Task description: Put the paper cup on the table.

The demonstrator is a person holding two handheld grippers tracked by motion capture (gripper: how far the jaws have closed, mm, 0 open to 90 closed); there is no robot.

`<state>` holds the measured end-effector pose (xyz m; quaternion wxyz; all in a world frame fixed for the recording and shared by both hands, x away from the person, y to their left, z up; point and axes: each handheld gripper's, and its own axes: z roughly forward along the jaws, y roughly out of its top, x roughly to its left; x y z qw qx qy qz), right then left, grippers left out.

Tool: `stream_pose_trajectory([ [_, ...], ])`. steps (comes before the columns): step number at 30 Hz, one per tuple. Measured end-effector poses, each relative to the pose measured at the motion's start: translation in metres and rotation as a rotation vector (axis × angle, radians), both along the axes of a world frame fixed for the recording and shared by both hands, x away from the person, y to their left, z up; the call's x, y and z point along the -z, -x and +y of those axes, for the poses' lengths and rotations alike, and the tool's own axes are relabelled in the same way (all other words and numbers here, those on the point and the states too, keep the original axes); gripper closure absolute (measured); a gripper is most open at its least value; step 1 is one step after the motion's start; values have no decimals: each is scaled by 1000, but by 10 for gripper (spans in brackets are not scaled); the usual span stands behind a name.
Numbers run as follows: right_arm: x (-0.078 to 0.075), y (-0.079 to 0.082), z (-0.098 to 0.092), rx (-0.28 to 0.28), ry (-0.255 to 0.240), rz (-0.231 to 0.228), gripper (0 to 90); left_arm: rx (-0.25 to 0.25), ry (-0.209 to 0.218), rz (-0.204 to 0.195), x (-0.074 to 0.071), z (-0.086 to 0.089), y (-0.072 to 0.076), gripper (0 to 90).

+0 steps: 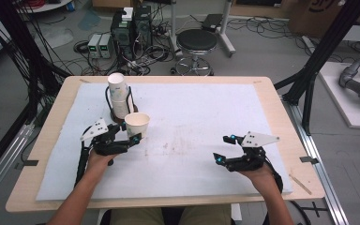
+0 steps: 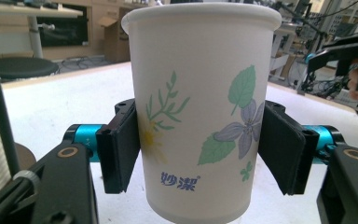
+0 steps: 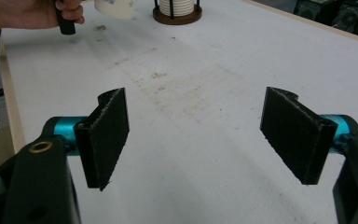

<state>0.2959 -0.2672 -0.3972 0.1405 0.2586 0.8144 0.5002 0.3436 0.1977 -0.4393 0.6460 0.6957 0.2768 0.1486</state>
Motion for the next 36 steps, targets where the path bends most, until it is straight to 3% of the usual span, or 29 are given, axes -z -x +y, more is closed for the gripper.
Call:
stream_pose_trajectory([
  [3, -1, 0, 0, -1, -1, -2, 243, -4, -39, 12, 5, -6, -4, 340],
  [10, 0, -1, -1, -1, -3, -1, 243, -35, -198, 51, 13, -18, -6, 345],
  [13, 0, 0, -2, 2, -7, 1, 243, -47, -229, 53, 12, -20, -5, 346],
  [16, -1, -1, -2, 2, -7, -6, 243, -59, -300, 68, 12, -22, -3, 346],
  [21, -2, 1, -3, 3, -10, -4, 243, -72, -344, 107, 10, -20, 2, 346],
  [27, -2, 3, -5, 8, -10, -3, 242, -72, -453, 127, 6, -15, 13, 338],
  [34, -3, 3, -5, 8, -8, -9, 243, -69, -440, 143, 7, -12, 13, 317],
  [36, -2, 3, -6, 9, -7, -6, 242, -69, -404, 156, 8, -11, 14, 277],
])
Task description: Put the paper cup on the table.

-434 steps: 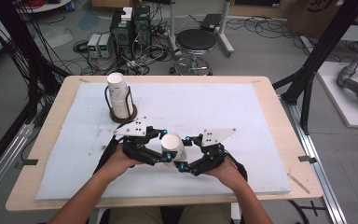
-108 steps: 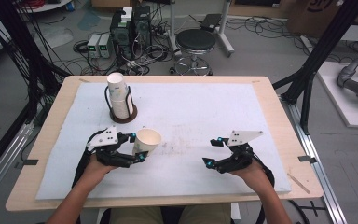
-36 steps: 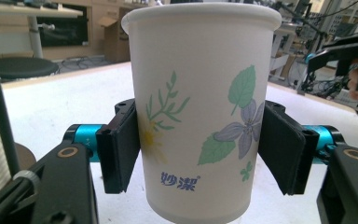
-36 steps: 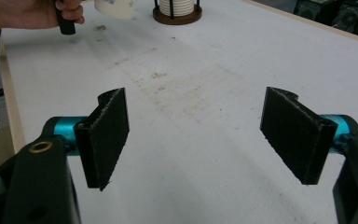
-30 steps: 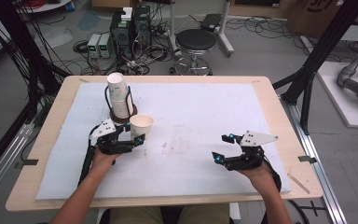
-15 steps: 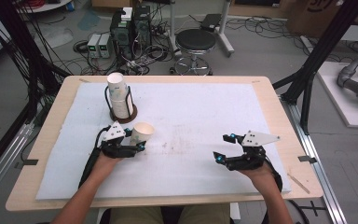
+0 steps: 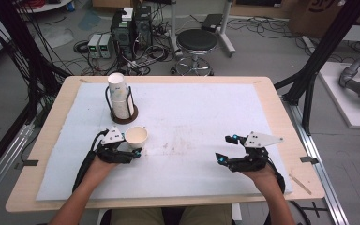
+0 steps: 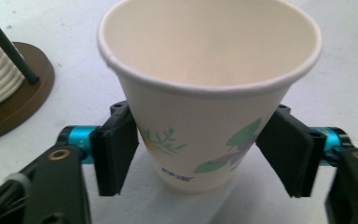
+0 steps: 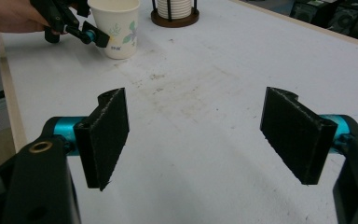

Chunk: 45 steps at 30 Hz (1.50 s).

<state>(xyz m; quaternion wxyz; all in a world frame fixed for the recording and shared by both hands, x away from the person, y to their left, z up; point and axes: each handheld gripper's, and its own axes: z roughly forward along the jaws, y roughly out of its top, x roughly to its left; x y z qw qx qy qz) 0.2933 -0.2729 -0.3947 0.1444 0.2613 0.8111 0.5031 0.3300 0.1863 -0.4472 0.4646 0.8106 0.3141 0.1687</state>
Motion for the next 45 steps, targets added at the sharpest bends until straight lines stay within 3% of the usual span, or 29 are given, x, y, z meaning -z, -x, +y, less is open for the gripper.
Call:
stream_pose_trajectory([
  [2, 1, 0, 0, 0, 1, 4, 243, -26, 33, 3, -1, 2, 0, 171],
  [4, 1, -1, 0, -2, 1, 2, 242, -24, 67, 11, -4, 6, 2, 154],
  [7, 1, 0, 0, -1, -1, 5, 242, -11, 84, 10, -8, 15, 8, 153],
  [12, 2, 0, -3, 12, 1, 8, 236, -3, 137, -35, -16, 34, 22, 153],
  [18, 4, 1, -9, 55, 2, 0, 219, -31, 217, -124, -26, 54, 33, 154],
  [24, 8, 4, -16, 114, 11, 4, 209, -72, 294, -154, -28, 64, 34, 157],
  [30, 10, 4, -22, 144, -7, 9, 209, -93, 305, -175, -29, 68, 34, 161],
  [45, 5, 8, -18, 143, 0, -2, 209, -110, 302, -200, -29, 73, 42, 164],
])
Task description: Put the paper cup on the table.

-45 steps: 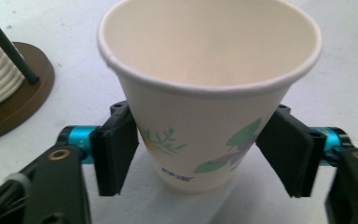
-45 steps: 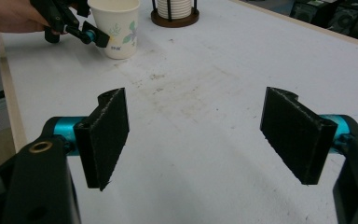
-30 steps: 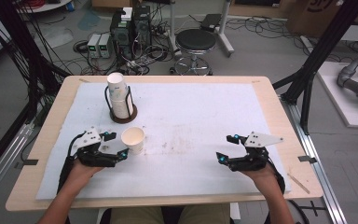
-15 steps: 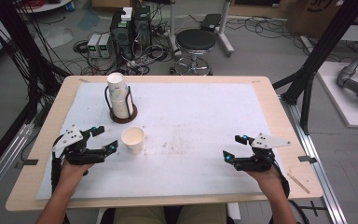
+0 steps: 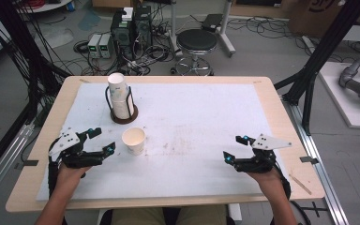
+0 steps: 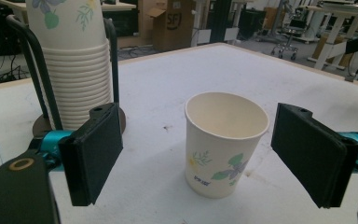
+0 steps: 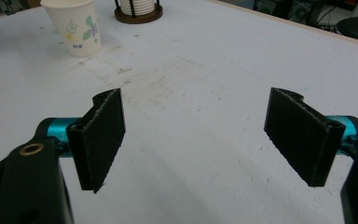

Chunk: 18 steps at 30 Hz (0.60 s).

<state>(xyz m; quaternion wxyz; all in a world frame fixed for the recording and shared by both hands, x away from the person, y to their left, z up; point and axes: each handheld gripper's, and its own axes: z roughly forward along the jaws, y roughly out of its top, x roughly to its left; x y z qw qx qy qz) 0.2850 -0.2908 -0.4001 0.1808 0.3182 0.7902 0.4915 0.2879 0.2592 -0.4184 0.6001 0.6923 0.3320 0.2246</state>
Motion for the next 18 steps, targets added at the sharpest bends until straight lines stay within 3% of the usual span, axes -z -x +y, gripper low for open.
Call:
stream_pose_trajectory([
  [18, 1, -3, -2, 3, -3, -6, 209, -13, 7, -3, 1, 2, -1, 166],
])
